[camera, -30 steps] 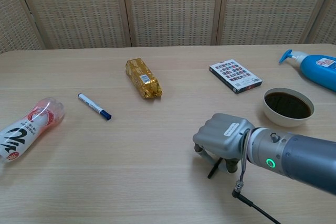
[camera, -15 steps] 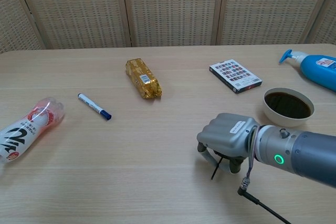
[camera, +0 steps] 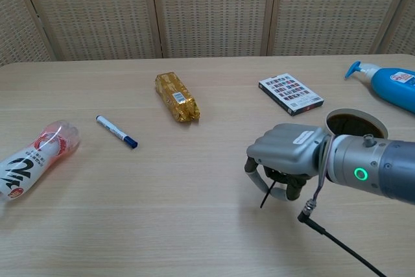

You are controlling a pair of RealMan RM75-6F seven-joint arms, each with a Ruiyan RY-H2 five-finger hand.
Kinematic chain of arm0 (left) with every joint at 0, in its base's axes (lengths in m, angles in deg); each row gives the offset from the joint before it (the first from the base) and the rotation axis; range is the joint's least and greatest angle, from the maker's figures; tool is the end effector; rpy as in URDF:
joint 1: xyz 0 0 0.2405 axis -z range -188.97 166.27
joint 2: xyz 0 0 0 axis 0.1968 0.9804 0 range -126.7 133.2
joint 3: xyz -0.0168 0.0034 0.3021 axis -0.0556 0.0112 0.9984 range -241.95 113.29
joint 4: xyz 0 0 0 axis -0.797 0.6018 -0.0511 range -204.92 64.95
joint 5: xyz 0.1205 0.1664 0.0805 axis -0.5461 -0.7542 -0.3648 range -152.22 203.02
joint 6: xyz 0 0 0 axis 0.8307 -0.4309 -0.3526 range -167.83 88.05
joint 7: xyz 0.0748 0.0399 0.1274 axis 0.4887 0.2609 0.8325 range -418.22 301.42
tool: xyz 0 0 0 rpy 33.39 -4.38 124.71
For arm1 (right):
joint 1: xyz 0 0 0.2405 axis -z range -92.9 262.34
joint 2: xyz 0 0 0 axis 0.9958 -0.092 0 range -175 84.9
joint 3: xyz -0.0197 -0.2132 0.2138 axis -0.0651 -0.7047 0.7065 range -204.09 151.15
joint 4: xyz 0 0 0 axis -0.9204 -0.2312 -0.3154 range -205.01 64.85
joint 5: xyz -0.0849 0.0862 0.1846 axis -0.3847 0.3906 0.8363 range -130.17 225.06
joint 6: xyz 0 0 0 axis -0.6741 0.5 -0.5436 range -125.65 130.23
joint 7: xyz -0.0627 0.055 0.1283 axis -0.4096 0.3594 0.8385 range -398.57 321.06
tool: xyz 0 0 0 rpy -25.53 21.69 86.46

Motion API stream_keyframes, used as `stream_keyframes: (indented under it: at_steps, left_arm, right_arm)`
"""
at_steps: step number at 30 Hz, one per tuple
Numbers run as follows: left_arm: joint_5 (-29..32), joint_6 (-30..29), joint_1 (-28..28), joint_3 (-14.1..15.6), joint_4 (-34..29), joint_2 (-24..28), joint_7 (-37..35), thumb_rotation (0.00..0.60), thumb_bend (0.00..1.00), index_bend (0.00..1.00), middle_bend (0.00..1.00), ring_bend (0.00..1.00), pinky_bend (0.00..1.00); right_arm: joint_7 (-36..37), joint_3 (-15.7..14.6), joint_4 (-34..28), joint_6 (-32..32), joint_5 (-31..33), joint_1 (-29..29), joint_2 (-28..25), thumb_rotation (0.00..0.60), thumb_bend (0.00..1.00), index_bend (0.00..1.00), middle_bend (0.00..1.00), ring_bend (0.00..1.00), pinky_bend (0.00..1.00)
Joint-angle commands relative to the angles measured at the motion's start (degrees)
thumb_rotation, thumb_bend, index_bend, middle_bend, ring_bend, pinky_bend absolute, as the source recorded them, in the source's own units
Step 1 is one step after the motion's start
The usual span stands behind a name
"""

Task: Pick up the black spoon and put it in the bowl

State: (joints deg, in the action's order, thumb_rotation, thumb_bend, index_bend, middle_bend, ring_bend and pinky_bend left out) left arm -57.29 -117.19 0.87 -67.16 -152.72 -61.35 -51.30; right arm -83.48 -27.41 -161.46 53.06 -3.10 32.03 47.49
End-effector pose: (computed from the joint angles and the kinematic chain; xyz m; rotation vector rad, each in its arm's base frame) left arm -0.3798 0.2462 0.1733 -1.5298 -0.7187 -0.6794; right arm -0.1470 -0.3352 -0.0962 2.2799 -0.6788 0.5557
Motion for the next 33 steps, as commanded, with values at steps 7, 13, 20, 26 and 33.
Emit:
stream_keyframes:
  at_steps: [7, 13, 20, 26, 33]
  left_arm:
    - [-0.19, -0.04, -0.01, 0.09, -0.47, 0.15, 0.16, 0.6, 0.48, 0.02, 0.04, 0.0, 0.0]
    - [-0.67, -0.26, 0.03, 0.15, -1.0, 0.48, 0.04, 0.6, 0.48, 0.02, 0.04, 0.0, 0.0]
    - [-1.06, -0.42, 0.08, 0.2, -1.57, 0.81, 0.02, 0.6, 0.48, 0.02, 0.04, 0.0, 0.0]
    - [-1.16, -0.38, 0.1, 0.27, -1.86, 0.93, 0.1, 0.6, 0.48, 0.02, 0.04, 0.0, 0.0]
    - [-1.25, -0.29, 0.07, 0.41, -2.02, 1.06, -0.18, 0.6, 0.48, 0.02, 0.04, 0.0, 0.0]
  right_arm:
    - [11.55, 5.24, -7.23, -3.23, 0.13, 0.42, -9.01, 0.6, 0.65, 0.66, 0.93, 0.97, 0.96]
    - [22.38, 8.96, -8.62, -7.33, 2.28, 1.4, -13.45, 0.6, 0.65, 0.67, 0.93, 0.97, 0.96]
    - [34.76, 11.84, -6.36, -14.0, 2.27, 2.73, -16.61, 0.6, 0.65, 0.67, 0.93, 0.97, 0.96]
    - [41.94, 13.28, -3.21, -16.55, 0.87, 4.04, -17.45, 0.6, 0.65, 0.67, 0.93, 0.97, 0.96]
    - [48.14, 14.03, 1.59, -18.96, -0.16, 5.11, -17.78, 0.6, 0.65, 0.68, 0.93, 0.97, 0.96]
